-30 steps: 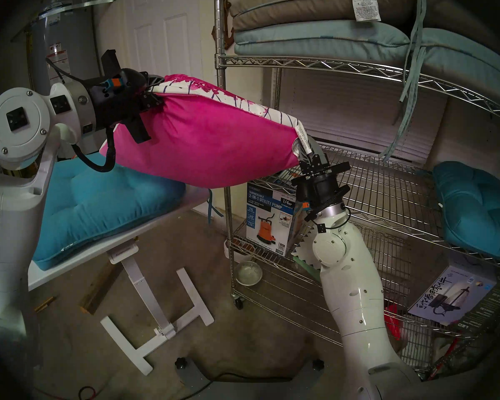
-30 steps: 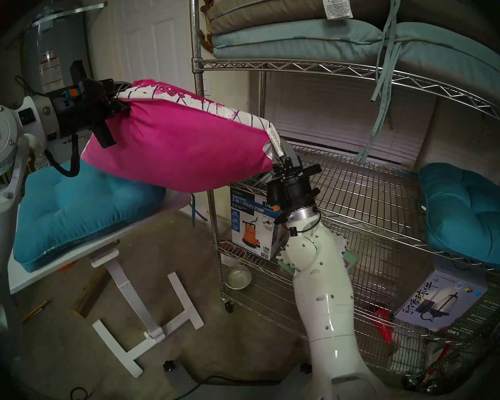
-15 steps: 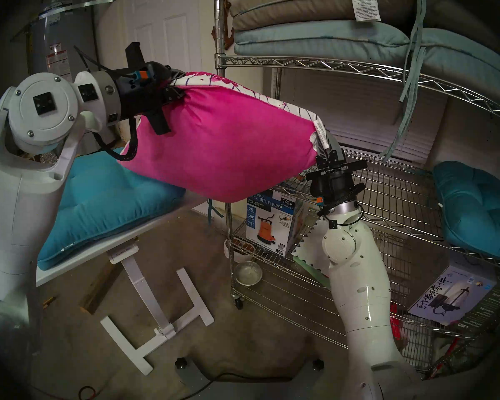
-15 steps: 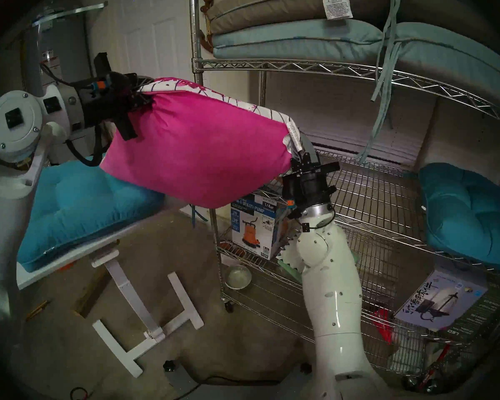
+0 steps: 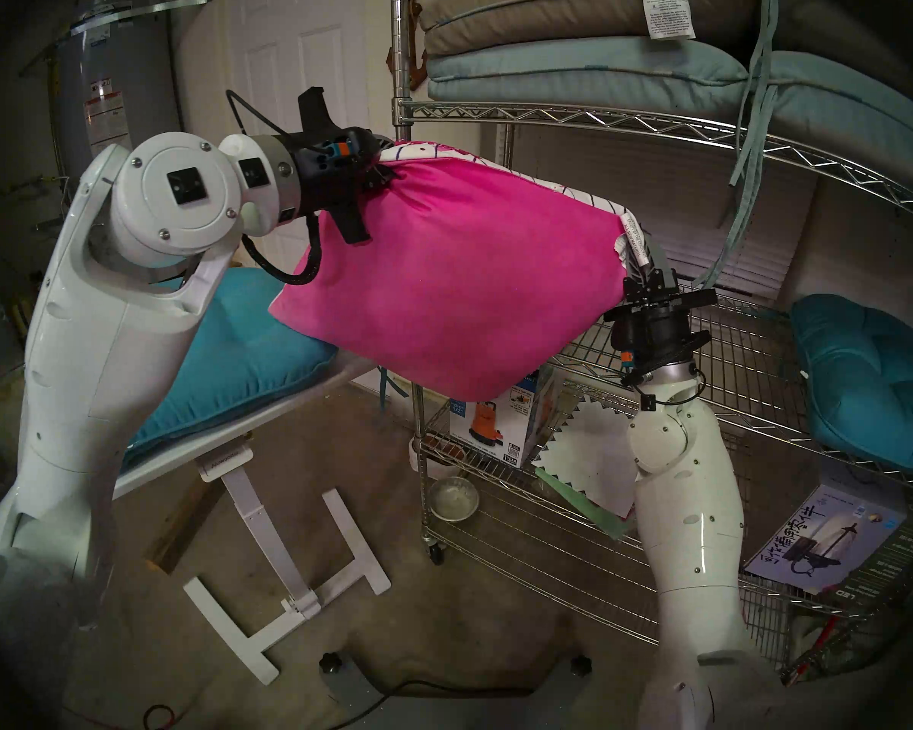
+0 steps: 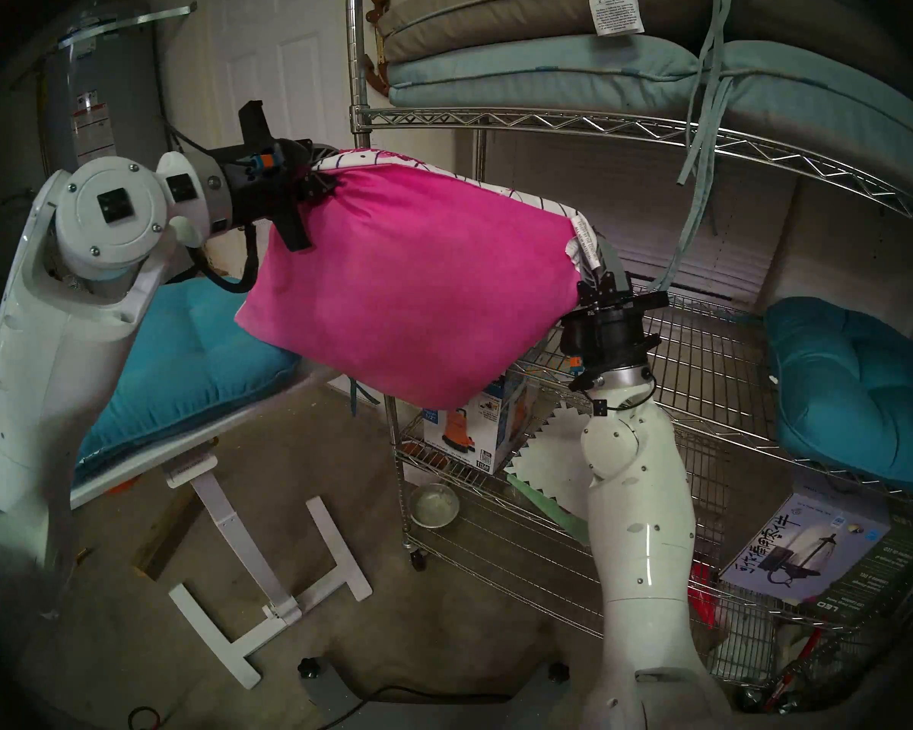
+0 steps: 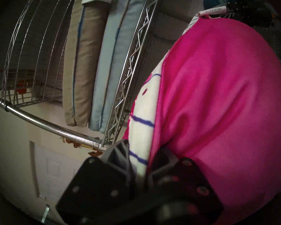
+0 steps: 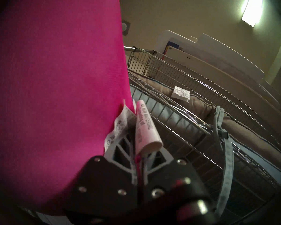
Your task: Put cushion on the shelf
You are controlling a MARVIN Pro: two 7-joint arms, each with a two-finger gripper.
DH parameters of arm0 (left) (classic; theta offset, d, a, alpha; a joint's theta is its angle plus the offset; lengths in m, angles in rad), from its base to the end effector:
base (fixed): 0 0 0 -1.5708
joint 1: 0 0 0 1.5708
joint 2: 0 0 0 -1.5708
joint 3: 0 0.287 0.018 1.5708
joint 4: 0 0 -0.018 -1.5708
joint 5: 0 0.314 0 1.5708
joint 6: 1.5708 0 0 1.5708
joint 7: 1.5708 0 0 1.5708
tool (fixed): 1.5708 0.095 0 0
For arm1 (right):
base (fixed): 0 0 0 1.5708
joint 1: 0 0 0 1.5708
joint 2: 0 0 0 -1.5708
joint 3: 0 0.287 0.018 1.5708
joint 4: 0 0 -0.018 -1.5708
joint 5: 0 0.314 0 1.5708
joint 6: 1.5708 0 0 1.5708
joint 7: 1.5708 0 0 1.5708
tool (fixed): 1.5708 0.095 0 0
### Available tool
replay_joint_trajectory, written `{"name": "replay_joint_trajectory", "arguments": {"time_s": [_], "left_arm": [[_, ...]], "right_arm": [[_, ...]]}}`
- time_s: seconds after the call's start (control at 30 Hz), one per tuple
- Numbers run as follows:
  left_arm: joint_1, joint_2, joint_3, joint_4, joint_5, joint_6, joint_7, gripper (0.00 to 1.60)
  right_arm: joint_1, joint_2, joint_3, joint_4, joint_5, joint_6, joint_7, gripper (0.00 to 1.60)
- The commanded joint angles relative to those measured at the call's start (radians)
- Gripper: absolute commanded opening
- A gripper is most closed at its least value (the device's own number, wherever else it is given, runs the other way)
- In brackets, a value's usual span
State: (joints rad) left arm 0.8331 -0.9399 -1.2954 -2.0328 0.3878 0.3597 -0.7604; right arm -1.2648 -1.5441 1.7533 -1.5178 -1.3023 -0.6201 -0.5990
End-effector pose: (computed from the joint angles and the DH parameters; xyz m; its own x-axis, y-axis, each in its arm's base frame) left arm 0.4216 -0.0205 0.0673 -0.5009 -0.8095 0.3062 -0.1376 -0.2748 -0.9516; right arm 0.4565 -0.0499 -0.1286 -0.4648 0.8811 0.0870 -0.7113 -0.4301 0.5560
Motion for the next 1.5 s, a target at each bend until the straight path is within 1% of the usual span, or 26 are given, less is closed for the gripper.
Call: {"name": "replay_joint_trajectory", "arguments": {"time_s": [0.0,0.03,0.07,0.1,0.13,0.17,0.3,0.4,0.43,0.47,0.53,0.57,0.63,0.73,0.77,0.8,0.83,0.93,1.17,1.2,1.23,1.27,1.37,1.4,1.47], "left_arm": [[-0.115,-0.064,0.011,0.097,0.06,-0.019,0.06,0.0],[-0.116,-0.082,0.008,0.112,0.069,-0.031,0.075,0.0],[-0.116,-0.082,0.008,0.112,0.069,-0.031,0.075,0.0],[-0.138,-0.089,0.017,0.129,0.072,-0.033,0.076,0.0],[-0.149,-0.104,0.017,0.143,0.078,-0.043,0.085,0.0],[-0.149,-0.104,0.017,0.143,0.078,-0.043,0.085,0.0],[-0.194,-0.143,0.03,0.191,0.095,-0.067,0.1,0.0],[-0.201,-0.156,0.036,0.208,0.102,-0.076,0.106,0.0],[-0.231,-0.161,0.052,0.232,0.105,-0.076,0.102,0.0],[-0.21,-0.171,0.047,0.232,0.113,-0.084,0.111,0.0],[-0.238,-0.194,0.08,0.283,0.129,-0.096,0.115,0.0],[-0.238,-0.194,0.08,0.283,0.129,-0.096,0.115,0.0],[-0.262,-0.21,0.112,0.327,0.142,-0.104,0.119,0.0],[-0.264,-0.233,0.149,0.376,0.168,-0.118,0.138,0.0],[-0.269,-0.244,0.164,0.406,0.178,-0.126,0.147,0.0],[-0.256,-0.241,0.173,0.395,0.191,-0.123,0.155,0.0],[-0.265,-0.254,0.189,0.439,0.2,-0.135,0.166,0.0],[-0.256,-0.261,0.216,0.473,0.229,-0.143,0.2,0.0],[-0.277,-0.288,0.247,0.61,0.261,-0.176,0.271,0.0],[-0.27,-0.285,0.248,0.608,0.263,-0.177,0.278,0.0],[-0.278,-0.293,0.25,0.64,0.265,-0.188,0.288,0.0],[-0.274,-0.29,0.251,0.642,0.268,-0.191,0.294,0.0],[-0.285,-0.3,0.251,0.705,0.268,-0.215,0.318,0.0],[-0.285,-0.3,0.251,0.705,0.268,-0.215,0.318,0.0],[-0.292,-0.303,0.251,0.736,0.268,-0.23,0.328,0.0]], "right_arm": [[0.099,0.051,0.067,-0.001,0.029,0.005,-0.002,0.0],[0.108,0.059,0.071,-0.003,0.029,0.003,0.004,0.0],[0.108,0.059,0.071,-0.003,0.029,0.003,0.004,0.0],[0.128,0.061,0.074,0.007,0.029,0.001,0.007,0.0],[0.138,0.07,0.075,0.002,0.028,0.0,0.013,0.0],[0.138,0.07,0.075,0.002,0.028,0.0,0.013,0.0],[0.18,0.094,0.085,0.007,0.025,-0.003,0.032,0.0],[0.187,0.108,0.093,0.009,0.025,-0.003,0.04,0.0],[0.218,0.112,0.101,0.029,0.024,-0.002,0.046,0.0],[0.197,0.122,0.104,0.017,0.026,-0.002,0.048,0.0],[0.227,0.143,0.127,0.052,0.029,-0.002,0.061,0.0],[0.227,0.143,0.127,0.052,0.029,-0.002,0.061,0.0],[0.253,0.154,0.144,0.094,0.032,-0.004,0.068,0.0],[0.26,0.166,0.162,0.149,0.037,-0.014,0.071,0.0],[0.261,0.171,0.166,0.17,0.038,-0.019,0.071,0.0],[0.261,0.173,0.17,0.182,0.039,-0.023,0.07,0.0],[0.265,0.176,0.173,0.201,0.04,-0.028,0.067,0.0],[0.277,0.186,0.182,0.243,0.041,-0.043,0.061,0.0],[0.309,0.208,0.189,0.322,0.034,-0.073,0.059,0.0],[0.314,0.21,0.188,0.332,0.033,-0.076,0.059,0.0],[0.32,0.212,0.187,0.346,0.031,-0.081,0.06,0.0],[0.325,0.212,0.185,0.355,0.029,-0.084,0.06,0.0],[0.348,0.214,0.175,0.389,0.019,-0.1,0.065,0.0],[0.348,0.214,0.175,0.389,0.019,-0.1,0.065,0.0],[0.356,0.215,0.171,0.409,0.012,-0.108,0.066,0.0]]}}
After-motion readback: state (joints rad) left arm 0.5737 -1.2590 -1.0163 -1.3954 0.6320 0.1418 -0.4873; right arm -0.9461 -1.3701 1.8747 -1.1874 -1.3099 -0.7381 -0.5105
